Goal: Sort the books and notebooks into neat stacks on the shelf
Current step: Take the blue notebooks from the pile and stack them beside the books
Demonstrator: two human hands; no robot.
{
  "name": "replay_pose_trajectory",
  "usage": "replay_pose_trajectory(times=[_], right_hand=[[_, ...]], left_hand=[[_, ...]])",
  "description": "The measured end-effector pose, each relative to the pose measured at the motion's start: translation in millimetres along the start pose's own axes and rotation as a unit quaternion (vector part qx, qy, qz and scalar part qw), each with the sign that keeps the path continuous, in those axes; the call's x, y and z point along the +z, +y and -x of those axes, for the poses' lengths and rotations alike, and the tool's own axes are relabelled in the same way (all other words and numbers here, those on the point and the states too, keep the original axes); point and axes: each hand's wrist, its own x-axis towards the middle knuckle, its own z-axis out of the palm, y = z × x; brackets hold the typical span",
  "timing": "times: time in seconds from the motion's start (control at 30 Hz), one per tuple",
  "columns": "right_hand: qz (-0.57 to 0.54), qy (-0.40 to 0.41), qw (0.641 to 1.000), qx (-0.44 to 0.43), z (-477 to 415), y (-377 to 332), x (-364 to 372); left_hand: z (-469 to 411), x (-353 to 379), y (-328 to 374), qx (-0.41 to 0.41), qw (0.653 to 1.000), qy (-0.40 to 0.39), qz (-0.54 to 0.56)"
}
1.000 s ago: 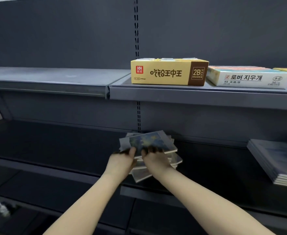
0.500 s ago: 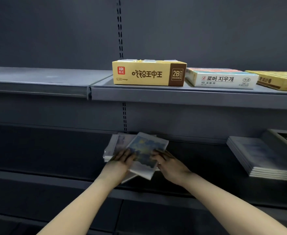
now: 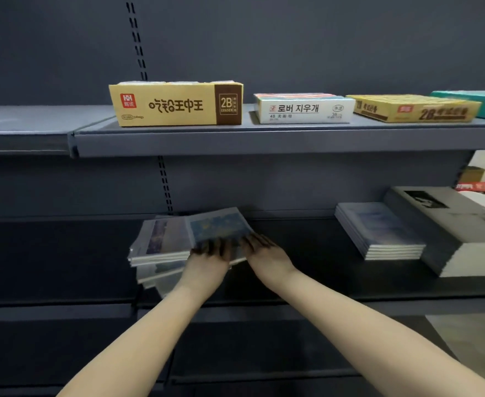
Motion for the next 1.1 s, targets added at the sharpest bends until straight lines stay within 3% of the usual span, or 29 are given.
replay_pose_trajectory(times=[0.13,0.27,0.37,0.67,0.93,1.0,1.1], right_hand=[[0.0,0.076,0.997,0.019,15,23,-3],[0.036,0.07,0.997,0.019,39,63,-6],[0.072,0.094,0.992,0.048,63,92,-18],[0.108,0.128,0.973,0.157,145,176,-41],[0.146,0.066,0.943,0.293,202,237,-8],[0.138,0.074,0.939,0.305,204,245,0],[0.129,0.085,0.933,0.325,196,255,6]], left_hand=[[-11,-6,26,0.031,0.998,0.026,0.049],[-30,-27,67,0.068,0.991,0.011,0.118],[-52,-36,96,0.112,0.988,-0.016,0.109],[-113,-54,201,0.223,0.97,0.019,0.092],[-147,-51,290,0.255,0.957,-0.115,0.071],[-154,-44,301,0.261,0.961,-0.053,0.076],[-171,-20,307,0.256,0.964,-0.028,0.067]])
